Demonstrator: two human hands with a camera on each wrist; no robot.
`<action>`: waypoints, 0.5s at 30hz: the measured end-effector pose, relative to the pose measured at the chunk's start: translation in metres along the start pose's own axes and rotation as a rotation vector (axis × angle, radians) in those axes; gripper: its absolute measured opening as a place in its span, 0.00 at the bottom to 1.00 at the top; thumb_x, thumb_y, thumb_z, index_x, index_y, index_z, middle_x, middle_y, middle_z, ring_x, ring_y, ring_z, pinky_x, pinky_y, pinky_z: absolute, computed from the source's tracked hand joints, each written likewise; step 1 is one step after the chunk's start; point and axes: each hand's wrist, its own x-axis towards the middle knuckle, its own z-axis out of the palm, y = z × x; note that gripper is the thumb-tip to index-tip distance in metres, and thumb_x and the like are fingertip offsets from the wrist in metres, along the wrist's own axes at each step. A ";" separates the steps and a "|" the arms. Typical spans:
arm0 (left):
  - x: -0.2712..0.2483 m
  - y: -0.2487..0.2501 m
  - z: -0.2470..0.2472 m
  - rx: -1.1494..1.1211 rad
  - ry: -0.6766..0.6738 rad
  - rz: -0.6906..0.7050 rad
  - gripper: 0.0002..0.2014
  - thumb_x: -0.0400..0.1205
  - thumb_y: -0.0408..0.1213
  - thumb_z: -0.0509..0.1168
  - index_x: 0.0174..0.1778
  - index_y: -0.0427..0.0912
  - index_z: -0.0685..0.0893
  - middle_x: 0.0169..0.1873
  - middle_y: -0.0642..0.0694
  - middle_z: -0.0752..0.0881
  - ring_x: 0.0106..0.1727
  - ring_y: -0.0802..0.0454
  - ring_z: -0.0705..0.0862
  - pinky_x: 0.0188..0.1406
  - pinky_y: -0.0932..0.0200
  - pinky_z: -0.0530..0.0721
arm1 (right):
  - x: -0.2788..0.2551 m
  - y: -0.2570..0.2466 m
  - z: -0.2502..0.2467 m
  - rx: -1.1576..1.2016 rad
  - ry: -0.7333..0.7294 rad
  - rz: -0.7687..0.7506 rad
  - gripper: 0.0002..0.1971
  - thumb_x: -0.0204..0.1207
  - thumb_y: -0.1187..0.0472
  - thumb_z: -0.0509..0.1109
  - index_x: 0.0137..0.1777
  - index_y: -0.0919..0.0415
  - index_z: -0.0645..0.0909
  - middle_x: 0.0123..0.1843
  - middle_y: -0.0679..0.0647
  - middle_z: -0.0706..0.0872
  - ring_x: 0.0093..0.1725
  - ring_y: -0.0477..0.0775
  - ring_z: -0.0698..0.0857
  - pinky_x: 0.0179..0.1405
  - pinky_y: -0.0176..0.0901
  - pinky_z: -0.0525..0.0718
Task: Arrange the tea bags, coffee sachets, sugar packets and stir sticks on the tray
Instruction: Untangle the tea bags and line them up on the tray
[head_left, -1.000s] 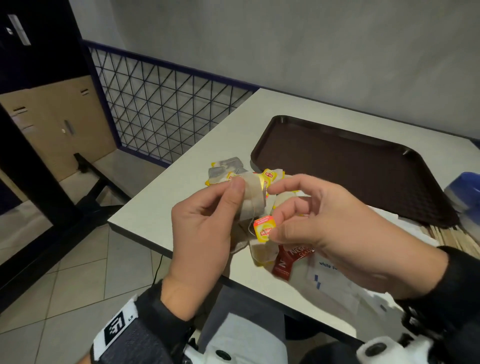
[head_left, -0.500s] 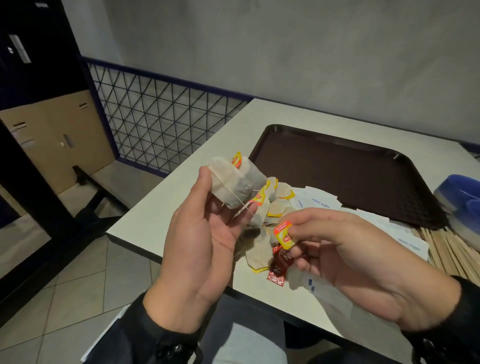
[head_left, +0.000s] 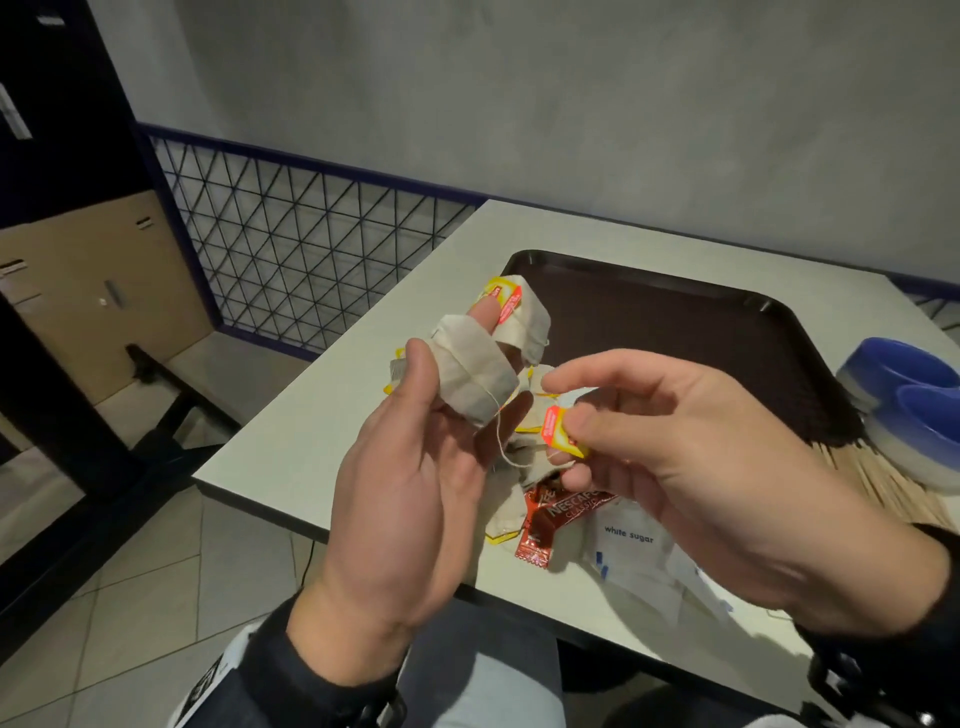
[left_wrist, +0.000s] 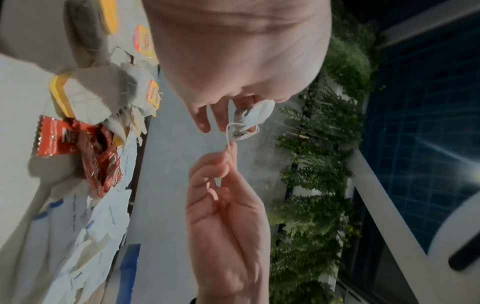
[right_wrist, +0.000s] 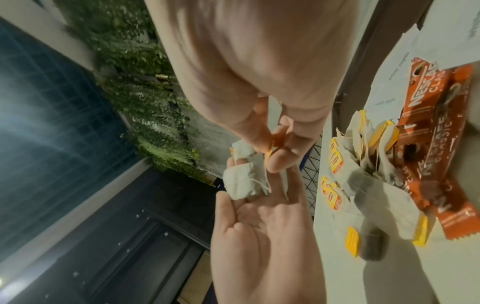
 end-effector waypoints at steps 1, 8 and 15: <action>-0.001 -0.001 0.001 0.026 -0.026 0.009 0.28 0.92 0.51 0.45 0.80 0.39 0.75 0.76 0.40 0.82 0.79 0.41 0.77 0.83 0.42 0.70 | 0.001 0.002 0.002 -0.039 -0.010 -0.022 0.11 0.79 0.78 0.70 0.48 0.65 0.91 0.41 0.66 0.87 0.32 0.56 0.85 0.32 0.41 0.87; -0.008 0.001 0.003 0.169 -0.129 0.077 0.29 0.87 0.52 0.50 0.79 0.40 0.76 0.76 0.44 0.82 0.79 0.49 0.78 0.77 0.59 0.75 | 0.004 0.007 0.005 -0.098 -0.043 -0.036 0.08 0.83 0.74 0.67 0.48 0.72 0.89 0.35 0.65 0.88 0.32 0.62 0.82 0.32 0.47 0.84; -0.010 0.000 0.004 0.234 -0.178 0.086 0.28 0.86 0.52 0.52 0.77 0.40 0.78 0.76 0.45 0.82 0.80 0.51 0.77 0.77 0.63 0.72 | 0.002 0.011 0.004 0.186 -0.196 0.004 0.15 0.74 0.68 0.74 0.52 0.83 0.84 0.44 0.68 0.86 0.39 0.56 0.85 0.39 0.43 0.86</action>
